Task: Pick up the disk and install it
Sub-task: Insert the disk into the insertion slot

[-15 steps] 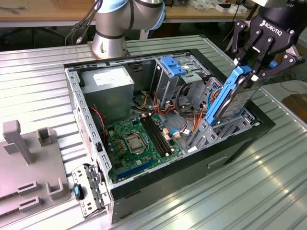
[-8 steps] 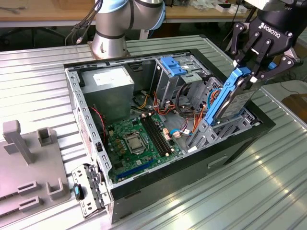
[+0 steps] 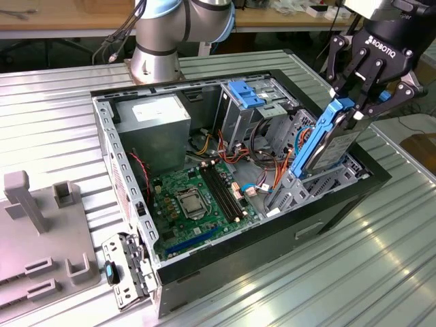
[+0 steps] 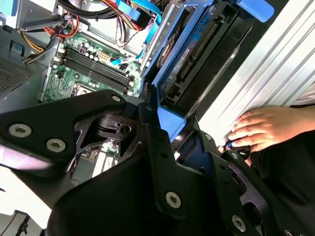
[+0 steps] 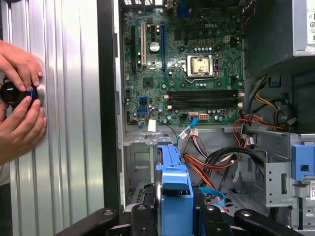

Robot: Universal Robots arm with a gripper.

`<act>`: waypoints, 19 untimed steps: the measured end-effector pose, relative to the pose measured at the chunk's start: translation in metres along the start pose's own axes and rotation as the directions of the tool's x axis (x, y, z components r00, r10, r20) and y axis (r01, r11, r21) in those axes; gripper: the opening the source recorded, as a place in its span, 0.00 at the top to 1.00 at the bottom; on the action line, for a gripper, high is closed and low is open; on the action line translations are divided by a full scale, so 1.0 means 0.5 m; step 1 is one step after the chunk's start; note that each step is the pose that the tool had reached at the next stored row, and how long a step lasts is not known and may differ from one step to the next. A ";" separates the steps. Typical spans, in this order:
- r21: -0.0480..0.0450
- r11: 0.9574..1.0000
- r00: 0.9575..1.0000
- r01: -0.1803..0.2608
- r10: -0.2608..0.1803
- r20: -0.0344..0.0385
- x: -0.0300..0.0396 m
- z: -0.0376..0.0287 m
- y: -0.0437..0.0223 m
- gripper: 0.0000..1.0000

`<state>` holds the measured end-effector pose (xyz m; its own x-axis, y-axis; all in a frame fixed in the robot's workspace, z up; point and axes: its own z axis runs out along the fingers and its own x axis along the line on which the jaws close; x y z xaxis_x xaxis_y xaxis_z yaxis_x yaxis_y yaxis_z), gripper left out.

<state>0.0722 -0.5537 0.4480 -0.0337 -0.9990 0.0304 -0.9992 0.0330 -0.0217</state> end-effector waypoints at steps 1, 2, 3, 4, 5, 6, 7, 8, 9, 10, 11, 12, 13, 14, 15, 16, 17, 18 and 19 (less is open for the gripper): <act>0.000 1.000 1.000 0.000 0.000 0.000 0.000 0.001 0.000 0.63; 0.000 1.000 1.000 0.000 0.000 0.000 0.000 0.002 0.000 0.63; 0.000 1.000 1.000 0.000 0.000 0.000 0.000 0.003 0.000 0.63; 0.000 1.000 1.000 0.000 0.000 0.000 0.000 0.003 0.000 0.63; 0.000 1.000 1.000 0.000 0.000 0.000 0.000 0.004 0.000 0.63; 0.000 1.000 1.000 0.000 0.000 0.000 0.000 0.005 0.000 0.63; 0.000 1.000 1.000 0.000 0.000 0.000 0.000 0.005 0.000 0.63; 0.000 1.000 1.000 0.000 0.000 0.001 0.000 0.007 0.000 0.63; 0.000 1.000 1.000 0.000 0.000 0.000 0.000 0.008 0.000 0.63; 0.000 1.000 1.000 0.000 0.000 0.000 0.000 0.008 0.000 0.63; 0.000 1.000 1.000 0.000 0.000 0.000 0.000 0.009 0.000 0.63; 0.000 1.000 1.000 0.000 0.000 0.000 0.000 0.010 0.000 0.63; 0.000 1.000 1.000 0.000 0.000 0.000 0.000 0.011 0.000 0.63; 0.000 1.000 1.000 0.000 0.000 0.000 0.000 0.012 0.000 0.63; 0.000 1.000 1.000 0.000 0.000 0.000 0.000 0.013 0.000 0.63; 0.000 1.000 1.000 0.000 0.000 0.000 0.000 0.013 0.000 0.63; 0.000 1.000 1.000 0.000 0.000 0.000 0.000 0.013 0.000 0.63; 0.000 1.000 1.000 0.000 0.000 0.000 0.000 0.014 0.000 0.63; 0.000 1.000 1.000 0.000 0.000 0.000 0.000 0.014 0.000 0.63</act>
<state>0.0726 -0.5539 0.4410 -0.0335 -0.9990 0.0302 -0.9992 0.0328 -0.0216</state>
